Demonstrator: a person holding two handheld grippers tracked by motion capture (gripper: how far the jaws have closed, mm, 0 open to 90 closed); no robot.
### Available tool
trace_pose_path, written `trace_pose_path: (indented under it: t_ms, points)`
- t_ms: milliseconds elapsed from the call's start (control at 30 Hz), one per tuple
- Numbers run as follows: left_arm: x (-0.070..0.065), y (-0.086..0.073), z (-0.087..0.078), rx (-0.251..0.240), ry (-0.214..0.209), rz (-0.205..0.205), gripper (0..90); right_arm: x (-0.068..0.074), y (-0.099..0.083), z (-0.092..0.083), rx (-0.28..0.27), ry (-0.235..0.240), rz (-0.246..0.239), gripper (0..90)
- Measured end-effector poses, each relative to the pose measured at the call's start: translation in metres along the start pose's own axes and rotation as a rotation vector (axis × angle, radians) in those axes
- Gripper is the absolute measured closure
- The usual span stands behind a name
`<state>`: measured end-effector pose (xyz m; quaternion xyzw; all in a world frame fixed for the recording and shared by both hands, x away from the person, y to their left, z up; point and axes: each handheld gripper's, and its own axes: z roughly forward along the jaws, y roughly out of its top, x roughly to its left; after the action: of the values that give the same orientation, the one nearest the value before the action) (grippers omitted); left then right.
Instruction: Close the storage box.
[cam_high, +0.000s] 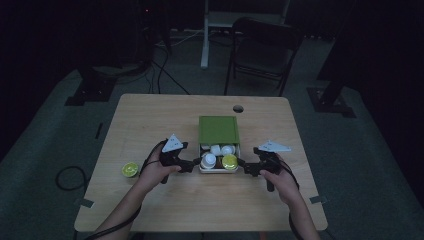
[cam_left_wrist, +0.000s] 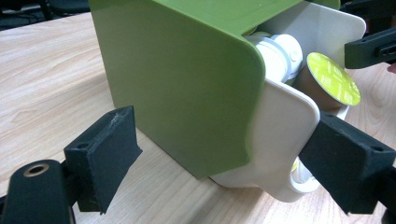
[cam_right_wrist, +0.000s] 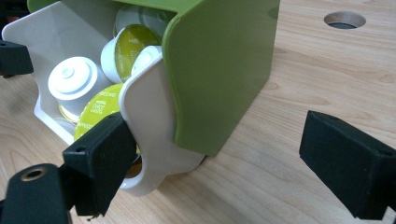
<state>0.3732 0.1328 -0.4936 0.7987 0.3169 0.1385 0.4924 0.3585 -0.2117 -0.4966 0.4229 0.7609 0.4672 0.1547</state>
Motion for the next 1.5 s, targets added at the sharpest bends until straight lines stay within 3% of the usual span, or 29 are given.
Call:
trace_pose_path:
  t_ms: [1500]
  points:
    - [0.014, 0.009, 0.012, 0.001, 0.050, -0.004, 11.0, -0.009, 0.008, 0.019, 0.009, -0.046, 0.010, 10.9]
